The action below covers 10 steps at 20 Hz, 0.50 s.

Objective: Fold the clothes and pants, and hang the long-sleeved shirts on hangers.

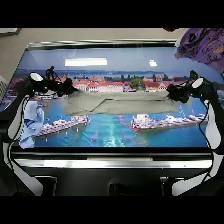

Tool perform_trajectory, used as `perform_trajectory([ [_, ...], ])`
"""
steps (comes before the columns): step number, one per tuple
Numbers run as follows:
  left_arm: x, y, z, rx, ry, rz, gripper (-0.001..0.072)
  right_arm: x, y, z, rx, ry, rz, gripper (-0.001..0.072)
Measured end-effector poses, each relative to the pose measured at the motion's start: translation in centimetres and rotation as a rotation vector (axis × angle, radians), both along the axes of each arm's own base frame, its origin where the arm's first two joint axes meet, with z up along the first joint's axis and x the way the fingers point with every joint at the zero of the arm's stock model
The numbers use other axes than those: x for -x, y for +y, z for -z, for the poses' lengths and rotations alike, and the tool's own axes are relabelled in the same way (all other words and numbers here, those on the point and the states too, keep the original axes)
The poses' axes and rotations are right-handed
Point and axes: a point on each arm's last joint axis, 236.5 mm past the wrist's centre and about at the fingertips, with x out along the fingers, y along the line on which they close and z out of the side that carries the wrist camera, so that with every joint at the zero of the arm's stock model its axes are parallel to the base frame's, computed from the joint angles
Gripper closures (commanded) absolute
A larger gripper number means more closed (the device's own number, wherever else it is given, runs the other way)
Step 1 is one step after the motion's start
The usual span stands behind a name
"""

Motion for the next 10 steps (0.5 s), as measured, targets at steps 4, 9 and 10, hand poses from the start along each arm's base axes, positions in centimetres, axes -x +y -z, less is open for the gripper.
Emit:
perform_trajectory([
  [4,-0.2,0.5,-0.2,0.006,-0.002,-0.008,0.0020,0.3,0.2,-0.3,-0.033,0.024,0.022,0.0280],
  [9,-0.4,3.3,-4.4,0.010,-0.050,-0.024,0.0020,1.0,-3.9,-3.8,-0.105,0.044,0.142,0.0251],
  [10,-0.5,4.1,-5.7,0.007,-0.069,-0.034,0.0020,1.2,-5.1,-4.3,-0.132,0.041,0.168,0.0237],
])
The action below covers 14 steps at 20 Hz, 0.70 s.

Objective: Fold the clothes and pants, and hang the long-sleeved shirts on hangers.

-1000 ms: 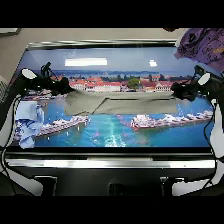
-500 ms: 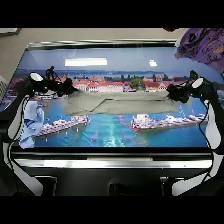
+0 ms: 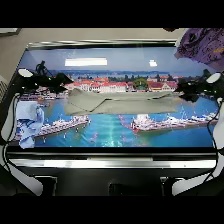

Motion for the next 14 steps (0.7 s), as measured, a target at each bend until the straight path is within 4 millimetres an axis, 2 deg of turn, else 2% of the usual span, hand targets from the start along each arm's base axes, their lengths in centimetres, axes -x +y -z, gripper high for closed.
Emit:
perform_trajectory([
  [2,0.1,1.3,-2.0,-0.013,-0.029,-0.013,0.0020,0.4,-1.7,-0.2,-0.063,-0.012,0.023,0.0209],
  [3,0.2,1.9,-2.9,-0.020,-0.042,-0.018,0.0020,0.7,-2.2,0.1,-0.100,-0.012,0.024,0.0159],
  [5,0.5,2.5,-4.1,-0.029,-0.059,-0.022,0.0021,1.2,-2.4,1.1,-0.164,-0.005,-0.003,0.0150],
  [6,0.6,2.7,-4.5,-0.033,-0.064,-0.022,0.0021,1.5,-2.2,1.8,-0.192,0.006,-0.024,0.0120],
  [14,1.0,2.6,-5.5,-0.038,-0.073,-0.012,0.0021,1.9,0.5,5.4,-0.345,0.014,-0.143,0.0122],
])
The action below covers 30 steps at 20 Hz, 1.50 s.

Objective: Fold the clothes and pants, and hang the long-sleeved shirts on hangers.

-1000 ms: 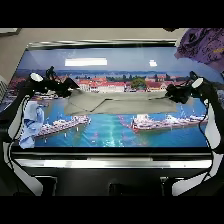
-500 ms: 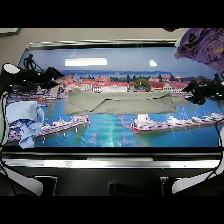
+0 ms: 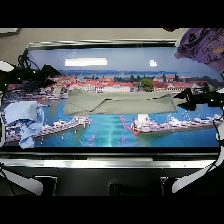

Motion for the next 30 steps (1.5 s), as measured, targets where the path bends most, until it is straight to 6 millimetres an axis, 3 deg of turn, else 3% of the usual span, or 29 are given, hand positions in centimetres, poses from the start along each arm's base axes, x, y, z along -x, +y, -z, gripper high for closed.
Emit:
perform_trajectory([
  [3,0.0,0.0,0.0,-0.001,0.000,0.000,0.0021,-0.3,2.4,0.6,-0.026,-0.002,-0.057,0.0137],
  [4,0.0,0.0,0.0,-0.001,0.000,0.001,0.0021,-0.3,3.1,0.8,-0.027,-0.001,-0.077,0.0196],
  [8,0.0,-0.1,0.0,-0.001,0.001,0.003,0.0044,0.2,5.7,2.0,0.009,0.022,-0.173,0.0645],
  [9,0.1,-0.3,0.0,-0.002,0.001,0.007,0.0244,0.3,6.1,2.1,0.014,0.024,-0.189,0.0678],
  [10,0.1,-0.7,0.0,-0.002,0.001,0.014,0.0538,0.3,6.2,2.0,0.023,0.025,-0.197,0.0679],
  [11,0.2,-1.3,0.0,-0.001,0.001,0.025,0.0684,0.3,6.2,1.9,0.034,0.025,-0.196,0.0680],
  [14,0.4,-4.3,0.4,0.003,0.009,0.071,0.0686,-0.6,5.4,-0.8,0.080,-0.010,-0.147,0.0680],
  [18,0.5,-11.6,2.1,0.017,0.021,0.145,0.0686,-1.5,3.5,-6.8,0.191,-0.072,-0.100,0.0679],
  [22,1.9,-22.4,4.4,0.061,0.022,0.229,0.0688,-0.5,2.5,-13.5,0.281,-0.107,-0.086,0.0679],
  [26,5.5,-34.2,6.2,0.183,0.036,0.291,0.0688,1.4,2.3,-19.4,0.340,-0.140,-0.058,0.0679],
  [30,9.6,-42.9,7.8,0.288,0.078,0.333,0.0689,3.5,2.6,-23.4,0.370,-0.165,-0.033,0.0679],
])
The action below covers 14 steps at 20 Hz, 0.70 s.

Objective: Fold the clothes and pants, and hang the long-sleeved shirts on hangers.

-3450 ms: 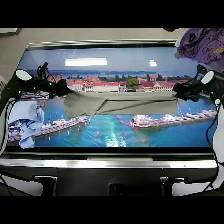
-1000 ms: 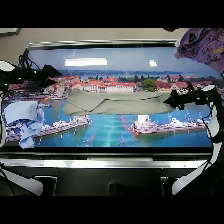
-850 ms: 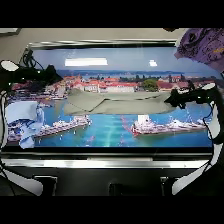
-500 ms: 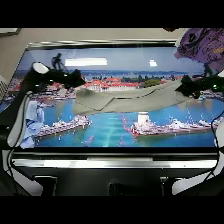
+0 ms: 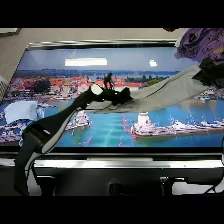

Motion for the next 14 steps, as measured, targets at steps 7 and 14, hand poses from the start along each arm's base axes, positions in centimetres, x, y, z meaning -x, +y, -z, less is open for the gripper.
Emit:
perform_trajectory([
  [7,3.1,-8.0,1.5,0.112,0.079,0.022,0.0689,1.7,0.6,-3.4,0.010,-0.044,0.029,0.0679],
  [14,4.9,-10.2,2.8,0.135,0.146,0.018,0.0689,1.5,3.2,-4.3,-0.018,-0.064,-0.021,0.0679],
])
